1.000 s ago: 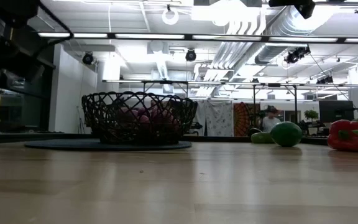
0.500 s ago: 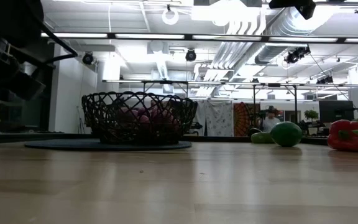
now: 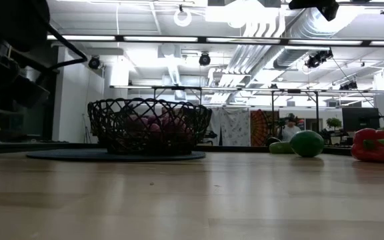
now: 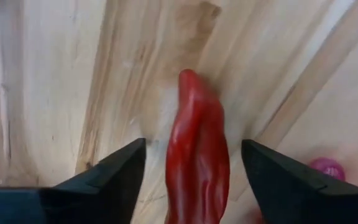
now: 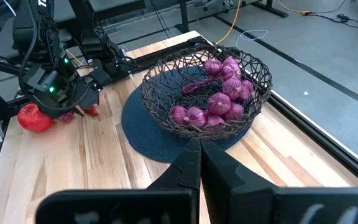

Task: Build produce basket
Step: Put the red chili pepper into the black basket

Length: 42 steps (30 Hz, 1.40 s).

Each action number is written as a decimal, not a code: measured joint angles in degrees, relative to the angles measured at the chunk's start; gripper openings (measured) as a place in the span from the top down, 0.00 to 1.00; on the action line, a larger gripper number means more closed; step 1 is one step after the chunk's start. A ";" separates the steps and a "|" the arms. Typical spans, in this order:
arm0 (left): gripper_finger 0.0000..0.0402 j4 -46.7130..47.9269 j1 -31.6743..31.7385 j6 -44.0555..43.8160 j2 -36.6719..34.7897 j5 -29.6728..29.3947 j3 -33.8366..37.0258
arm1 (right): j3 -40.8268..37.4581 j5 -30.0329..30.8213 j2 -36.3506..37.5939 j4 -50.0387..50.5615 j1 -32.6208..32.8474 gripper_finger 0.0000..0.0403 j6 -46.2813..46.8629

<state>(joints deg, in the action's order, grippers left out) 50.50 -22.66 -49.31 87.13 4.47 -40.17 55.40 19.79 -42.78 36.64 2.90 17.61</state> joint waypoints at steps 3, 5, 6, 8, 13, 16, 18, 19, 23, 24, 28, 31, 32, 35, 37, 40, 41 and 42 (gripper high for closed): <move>0.47 0.09 0.58 2.71 0.13 -0.36 -0.64 | 0.00 0.00 -0.01 0.02 0.00 1.00 0.10; 0.53 0.26 1.02 5.53 0.13 -0.26 -1.24 | -0.01 0.00 0.00 0.03 0.00 1.00 0.16; 0.56 0.41 1.38 6.87 0.13 -0.07 -1.54 | 0.00 0.00 0.00 0.02 0.00 1.00 0.34; 0.61 1.32 2.24 9.06 0.11 0.21 -2.46 | 0.00 0.00 0.00 0.02 0.00 1.00 0.34; 0.72 6.27 5.07 14.33 -1.77 -0.05 -6.84 | 0.00 0.00 0.00 0.01 0.00 1.00 0.34; 0.78 8.64 6.64 16.63 -4.97 -0.27 -10.05 | 0.00 0.00 0.00 0.00 0.00 1.00 0.34; 0.83 10.34 7.56 17.92 -7.53 -1.70 -12.07 | 0.00 0.00 -0.02 0.00 0.00 1.00 0.34; 0.85 11.20 7.94 18.25 -8.97 -2.50 -12.87 | -0.01 0.00 0.00 0.00 0.00 1.00 0.34; 0.90 11.90 9.31 16.51 -14.28 -3.97 -14.07 | -0.02 0.00 0.00 0.02 0.00 1.00 0.34; 0.90 12.14 9.53 14.76 -14.92 -4.30 -14.07 | 0.00 0.00 0.02 0.02 0.00 1.00 0.34; 0.84 15.97 9.29 10.59 -15.23 -4.73 -13.98 | -0.02 0.00 0.00 0.03 0.00 1.00 0.32; 0.74 15.28 7.33 9.35 -14.71 -4.75 -12.24 | -0.02 0.00 0.00 0.04 0.00 1.00 0.13; 0.70 14.95 6.59 8.45 -14.73 -4.73 -11.25 | -0.02 0.00 0.00 0.04 0.00 1.00 0.29; 0.58 11.43 4.36 5.14 -14.21 -4.70 -7.52 | -0.02 -0.01 -0.01 0.04 0.00 1.00 0.32; 0.51 9.55 3.17 2.72 -14.38 -3.95 -5.02 | -0.02 0.00 0.00 0.09 0.02 1.00 0.32; 0.42 5.97 2.08 0.36 -14.30 -2.62 -1.46 | -0.02 -0.02 0.00 0.22 0.00 1.00 0.32; 0.39 4.66 1.78 -0.01 -14.30 -2.56 -0.41 | -0.02 -0.02 -0.02 0.30 0.00 1.00 0.32; 0.37 3.31 1.55 -0.42 -14.30 -2.38 0.50 | -0.02 -0.02 -0.02 0.45 0.02 1.00 0.32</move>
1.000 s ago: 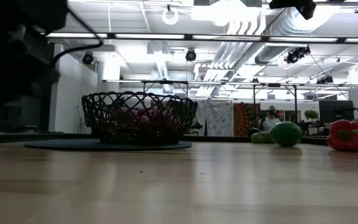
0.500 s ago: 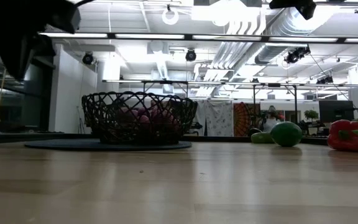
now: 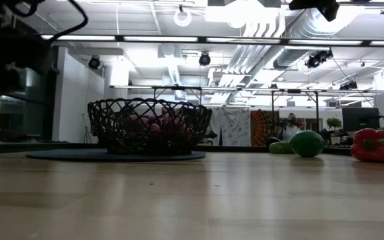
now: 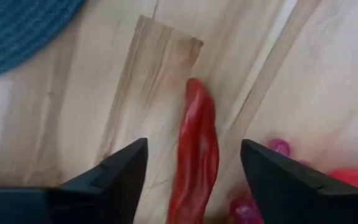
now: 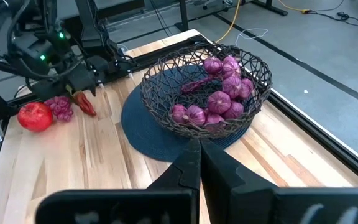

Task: Build produce basket
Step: Put the red chili pepper into the black basket

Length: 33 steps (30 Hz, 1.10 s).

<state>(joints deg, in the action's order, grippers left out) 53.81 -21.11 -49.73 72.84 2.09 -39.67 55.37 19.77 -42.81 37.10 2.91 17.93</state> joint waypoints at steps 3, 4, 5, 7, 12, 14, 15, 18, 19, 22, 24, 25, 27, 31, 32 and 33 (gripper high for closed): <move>0.32 -2.26 -0.12 -0.68 0.00 1.09 2.56 | 0.00 0.00 0.01 0.00 0.00 1.00 0.00; 0.31 -3.23 -0.11 -0.70 0.00 1.66 3.38 | 0.00 0.00 0.00 0.00 -0.01 1.00 0.01; 0.30 -4.21 -0.10 -0.72 0.00 2.01 4.15 | 0.00 0.00 0.00 0.00 -0.01 1.00 0.00; 0.29 -5.27 -0.12 -0.68 0.00 2.20 5.45 | 0.00 0.00 0.00 0.01 -0.02 1.00 0.00; 0.29 -9.14 -0.16 -1.81 0.02 1.91 8.38 | 0.00 0.00 0.00 0.50 0.00 1.00 0.00; 0.29 -10.75 -0.51 -2.23 0.76 1.46 9.08 | 0.00 0.00 0.01 0.64 -0.02 1.00 0.00; 0.29 -10.99 -0.80 -2.20 1.35 1.09 9.15 | 0.00 0.00 0.00 0.80 -0.02 1.00 0.02; 0.29 -11.22 -1.92 -1.51 3.70 -0.39 8.91 | 0.00 0.00 0.00 1.01 -0.02 1.00 0.02; 0.29 -11.18 -2.31 -1.50 4.58 -0.93 8.79 | 0.00 0.00 0.00 1.01 -0.02 1.00 0.02; 0.29 -10.84 -3.04 -1.52 6.27 -1.23 8.38 | 0.00 0.00 0.00 1.06 0.00 1.00 0.01; 0.30 -10.58 -3.39 -1.81 6.32 -1.79 8.38 | 0.00 0.00 0.00 1.05 -0.02 1.00 0.02; 0.31 -10.52 -3.43 -2.26 6.23 -2.24 8.38 | 0.00 0.00 0.00 1.08 -0.02 1.00 0.00; 0.35 -10.19 -3.51 -2.99 5.57 -3.07 8.38 | 0.00 0.00 0.00 1.08 -0.02 1.00 0.02; 0.51 -8.91 -3.51 -2.27 5.42 -4.74 7.05 | 0.00 0.00 0.02 1.10 -0.02 1.00 0.00; 0.56 -8.77 -3.50 -1.95 5.46 -5.08 6.72 | 0.00 0.00 0.01 1.13 -0.01 1.00 0.00; 0.61 -8.53 -3.48 -1.60 5.52 -5.56 6.48 | 0.00 0.00 0.00 1.23 0.00 1.00 0.00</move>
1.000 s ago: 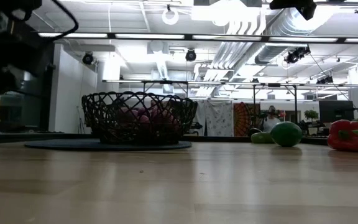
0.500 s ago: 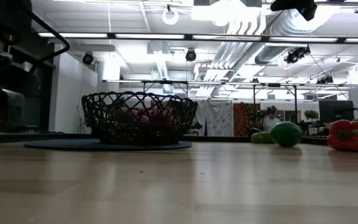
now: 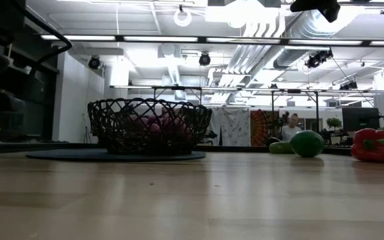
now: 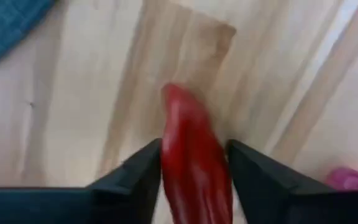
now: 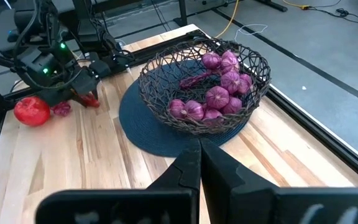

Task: Build produce basket
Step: Put the red chili pepper into the black basket

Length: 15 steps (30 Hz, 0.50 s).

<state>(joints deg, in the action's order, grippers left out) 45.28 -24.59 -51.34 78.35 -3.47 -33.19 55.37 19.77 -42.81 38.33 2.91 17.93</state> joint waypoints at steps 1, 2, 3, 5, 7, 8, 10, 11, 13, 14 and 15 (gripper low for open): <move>0.66 0.55 0.15 0.44 0.05 -0.79 -0.26 | 0.00 0.00 0.00 0.08 0.00 1.00 0.00; 0.72 1.18 0.38 1.00 0.08 -1.12 -0.59 | 0.00 0.00 0.01 0.06 -0.01 1.00 0.00; 0.77 1.48 0.78 1.46 0.08 -0.71 -1.29 | 0.00 0.00 0.00 0.07 -0.01 1.00 0.00; 0.85 2.31 1.51 3.27 -0.58 0.74 -3.18 | 0.00 0.00 0.00 0.08 -0.01 1.00 0.00; 0.89 4.65 2.31 6.04 -1.83 2.41 -5.44 | 0.00 0.00 0.00 0.06 0.00 1.00 0.00; 0.90 5.45 2.93 7.56 -2.49 2.99 -7.02 | 0.00 0.00 0.00 0.08 -0.02 1.00 0.00; 0.89 6.61 4.47 10.75 -4.65 3.85 -10.55 | 0.00 0.00 0.02 0.06 -0.01 1.00 0.00; 0.88 7.82 5.44 12.23 -5.85 4.11 -12.86 | 0.00 0.00 0.02 0.06 -0.02 1.00 0.00; 0.83 9.04 7.65 15.64 -8.30 4.11 -17.74 | 0.00 0.00 0.00 0.06 0.00 1.00 0.00; 0.81 9.17 9.06 17.46 -9.55 3.91 -20.68 | 0.00 0.00 0.02 0.06 -0.01 1.00 0.00; 0.79 8.95 10.65 19.43 -10.66 3.11 -23.62 | 0.00 0.00 0.01 0.06 0.00 1.00 0.00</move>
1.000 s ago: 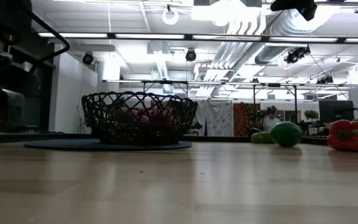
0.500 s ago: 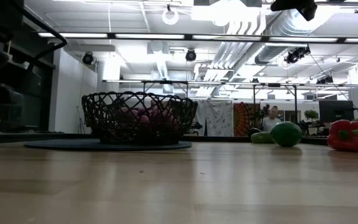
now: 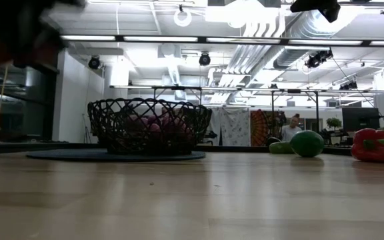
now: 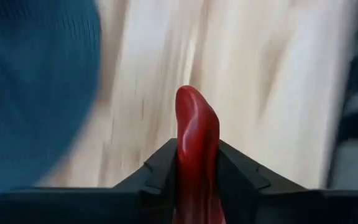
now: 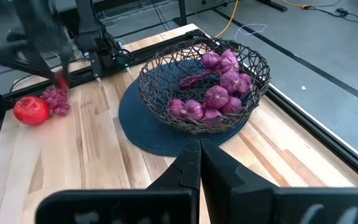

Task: Build produce basket
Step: Put the red chili pepper into the black basket

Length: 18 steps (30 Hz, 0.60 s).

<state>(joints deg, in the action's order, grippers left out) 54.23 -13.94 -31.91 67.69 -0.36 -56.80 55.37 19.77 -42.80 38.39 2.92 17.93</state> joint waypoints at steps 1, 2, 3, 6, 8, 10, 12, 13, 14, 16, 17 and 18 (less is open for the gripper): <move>0.77 -0.03 1.69 2.17 -0.97 -1.56 -3.05 | 0.00 0.00 -0.01 0.00 -0.01 1.00 0.00; 0.77 0.00 3.44 4.66 -1.70 -3.78 -6.17 | 0.00 0.00 -0.01 0.00 -0.02 1.00 0.00; 0.76 -0.03 5.33 7.67 -2.02 -6.21 -9.35 | 0.00 0.00 0.01 0.00 -0.02 1.00 0.00; 0.78 -0.26 11.83 18.91 -1.19 -12.37 -18.10 | 0.00 0.00 0.00 -0.02 -0.02 1.00 0.11; 0.81 -0.56 16.55 26.57 1.03 -14.00 -22.92 | 0.00 0.00 0.00 -0.02 -0.01 1.00 0.14; 0.83 -0.51 21.25 33.23 3.82 -13.65 -25.89 | 0.00 0.00 0.00 -0.02 -0.01 1.00 0.31; 0.84 -0.75 25.33 37.57 7.01 -12.15 -27.46 | 0.00 0.00 0.01 -0.02 0.00 1.00 0.90; 0.84 -0.85 27.18 38.71 8.62 -11.45 -27.68 | 0.00 -0.02 -0.01 -0.02 0.00 1.00 1.23; 0.83 -0.88 28.84 39.43 10.34 -10.58 -27.66 | 0.00 -0.02 -0.01 -0.02 -0.01 1.00 1.31; 0.82 -1.13 31.82 39.62 14.01 -9.20 -27.20 | 0.00 0.00 -0.01 -0.02 -0.02 1.00 1.31; 0.81 -1.15 33.08 39.29 16.04 -9.02 -26.99 | 0.00 0.00 -0.01 -0.02 -0.02 1.00 1.31; 0.80 -1.22 34.22 38.55 18.05 -9.35 -26.75 | 0.00 0.00 0.01 -0.02 -0.02 1.00 1.31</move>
<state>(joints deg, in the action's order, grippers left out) 53.00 20.27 6.64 85.74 -9.71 -83.55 55.37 19.77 -42.79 38.37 2.90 19.25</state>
